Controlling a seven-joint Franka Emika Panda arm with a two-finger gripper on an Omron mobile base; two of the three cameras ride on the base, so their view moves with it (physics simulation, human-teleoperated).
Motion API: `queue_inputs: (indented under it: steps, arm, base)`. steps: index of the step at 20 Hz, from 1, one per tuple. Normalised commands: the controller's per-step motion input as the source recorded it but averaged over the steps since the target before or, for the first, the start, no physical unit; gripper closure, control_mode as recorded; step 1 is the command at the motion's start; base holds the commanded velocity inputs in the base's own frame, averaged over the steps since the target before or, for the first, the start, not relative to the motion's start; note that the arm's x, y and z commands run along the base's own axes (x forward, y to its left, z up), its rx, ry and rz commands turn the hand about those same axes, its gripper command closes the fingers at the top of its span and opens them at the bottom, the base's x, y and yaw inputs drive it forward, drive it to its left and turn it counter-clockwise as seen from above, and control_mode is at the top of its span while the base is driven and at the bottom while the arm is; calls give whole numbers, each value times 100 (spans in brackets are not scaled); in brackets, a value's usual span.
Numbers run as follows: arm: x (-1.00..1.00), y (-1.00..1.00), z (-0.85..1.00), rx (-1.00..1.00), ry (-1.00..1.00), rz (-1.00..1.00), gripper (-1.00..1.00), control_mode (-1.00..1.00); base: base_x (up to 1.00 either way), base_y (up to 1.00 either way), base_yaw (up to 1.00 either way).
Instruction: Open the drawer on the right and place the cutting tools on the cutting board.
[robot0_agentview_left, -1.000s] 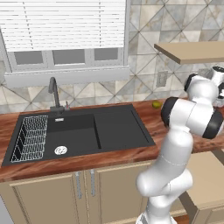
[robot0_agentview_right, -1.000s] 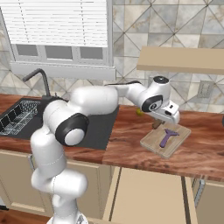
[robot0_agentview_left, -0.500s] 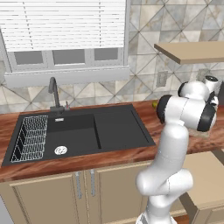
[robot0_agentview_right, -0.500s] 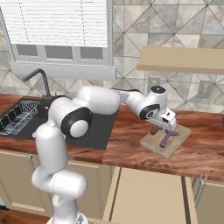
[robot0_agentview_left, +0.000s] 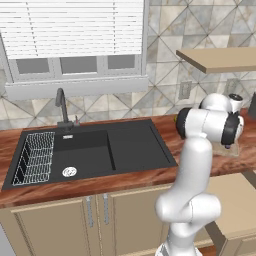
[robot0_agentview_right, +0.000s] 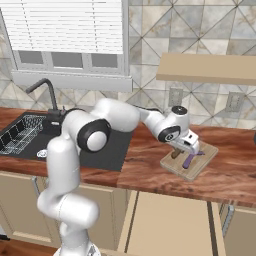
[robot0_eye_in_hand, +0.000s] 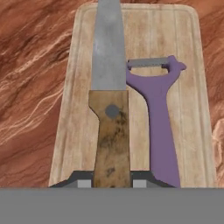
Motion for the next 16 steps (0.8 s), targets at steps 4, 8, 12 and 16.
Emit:
queue_inputs:
  steps: [4, 8, 12, 16]
  arm:
    - [15, 0, -32, 0, 0, 0, 100, -100]
    - [20, 0, -27, 0, 0, 0, 100, -100]
    - [8, 0, -6, 0, 0, 0, -100, -100]
    - [0, 0, 2, 0, 0, 0, -100, -100]
  base:
    - [0, 0, 0]
    - [0, 0, 0]
    - [0, 0, 0]
    - [0, 0, 0]
